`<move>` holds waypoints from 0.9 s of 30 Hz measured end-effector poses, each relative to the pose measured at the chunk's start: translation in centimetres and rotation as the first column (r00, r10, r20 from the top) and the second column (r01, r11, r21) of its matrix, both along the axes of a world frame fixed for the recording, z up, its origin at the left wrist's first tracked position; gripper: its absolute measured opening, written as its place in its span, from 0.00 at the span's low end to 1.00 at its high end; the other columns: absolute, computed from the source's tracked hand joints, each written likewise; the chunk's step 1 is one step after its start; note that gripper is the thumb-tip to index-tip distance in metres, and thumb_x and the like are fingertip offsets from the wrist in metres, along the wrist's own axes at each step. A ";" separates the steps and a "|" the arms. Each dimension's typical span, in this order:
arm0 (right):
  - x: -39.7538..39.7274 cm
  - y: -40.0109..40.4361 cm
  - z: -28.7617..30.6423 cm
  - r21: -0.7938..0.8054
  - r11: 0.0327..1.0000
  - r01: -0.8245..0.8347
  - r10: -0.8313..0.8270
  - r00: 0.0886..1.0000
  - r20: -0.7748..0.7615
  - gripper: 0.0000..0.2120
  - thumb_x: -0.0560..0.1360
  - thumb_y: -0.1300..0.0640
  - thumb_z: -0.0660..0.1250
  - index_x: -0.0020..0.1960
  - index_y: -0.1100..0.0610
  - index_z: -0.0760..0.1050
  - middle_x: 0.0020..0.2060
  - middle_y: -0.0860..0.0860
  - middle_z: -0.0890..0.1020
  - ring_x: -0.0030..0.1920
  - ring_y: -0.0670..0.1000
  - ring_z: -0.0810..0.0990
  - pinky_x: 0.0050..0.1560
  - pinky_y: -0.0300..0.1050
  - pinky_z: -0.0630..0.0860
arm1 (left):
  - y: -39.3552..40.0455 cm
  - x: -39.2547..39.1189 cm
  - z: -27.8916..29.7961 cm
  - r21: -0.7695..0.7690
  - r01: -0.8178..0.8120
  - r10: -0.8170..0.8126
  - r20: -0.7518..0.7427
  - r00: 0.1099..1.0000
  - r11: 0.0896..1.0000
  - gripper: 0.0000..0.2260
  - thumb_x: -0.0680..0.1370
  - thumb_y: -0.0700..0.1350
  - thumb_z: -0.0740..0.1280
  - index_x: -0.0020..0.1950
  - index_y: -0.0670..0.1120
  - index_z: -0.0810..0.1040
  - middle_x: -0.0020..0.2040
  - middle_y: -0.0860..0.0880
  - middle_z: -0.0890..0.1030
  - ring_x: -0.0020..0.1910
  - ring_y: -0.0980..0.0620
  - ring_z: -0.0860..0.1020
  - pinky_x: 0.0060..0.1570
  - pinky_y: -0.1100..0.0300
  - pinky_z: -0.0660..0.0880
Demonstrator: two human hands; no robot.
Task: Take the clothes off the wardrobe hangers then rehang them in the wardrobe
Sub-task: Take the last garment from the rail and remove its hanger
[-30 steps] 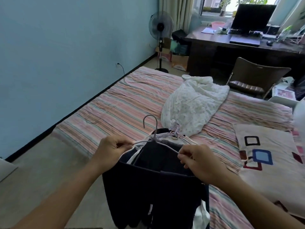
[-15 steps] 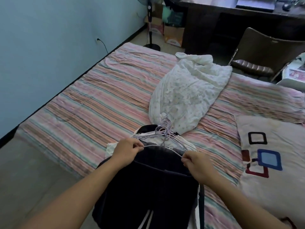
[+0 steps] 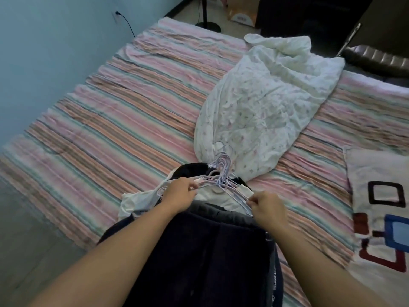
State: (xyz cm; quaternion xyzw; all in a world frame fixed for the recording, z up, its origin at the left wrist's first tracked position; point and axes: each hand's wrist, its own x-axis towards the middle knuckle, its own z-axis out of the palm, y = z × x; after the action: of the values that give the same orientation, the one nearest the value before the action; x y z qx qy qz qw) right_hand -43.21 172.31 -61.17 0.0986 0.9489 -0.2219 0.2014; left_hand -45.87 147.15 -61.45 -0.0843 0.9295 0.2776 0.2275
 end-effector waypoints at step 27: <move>-3.6 -2.2 -2.9 -0.053 0.960 -0.276 0.279 0.959 0.057 0.09 0.78 0.54 0.67 0.56 0.54 0.82 0.51 0.52 0.85 0.51 0.54 0.81 0.50 0.46 0.76 | -4.3 0.8 -0.4 -0.091 0.256 -0.251 0.058 0.966 0.963 0.42 0.67 0.58 0.74 0.76 0.50 0.61 0.73 0.48 0.69 0.70 0.48 0.68 0.67 0.50 0.69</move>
State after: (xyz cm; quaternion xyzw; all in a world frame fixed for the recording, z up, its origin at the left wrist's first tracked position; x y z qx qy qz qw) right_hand -46.79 170.09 -64.08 -0.0329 0.9413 -0.2092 0.2627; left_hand -45.10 142.83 -61.86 0.0178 0.9396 0.1986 0.2783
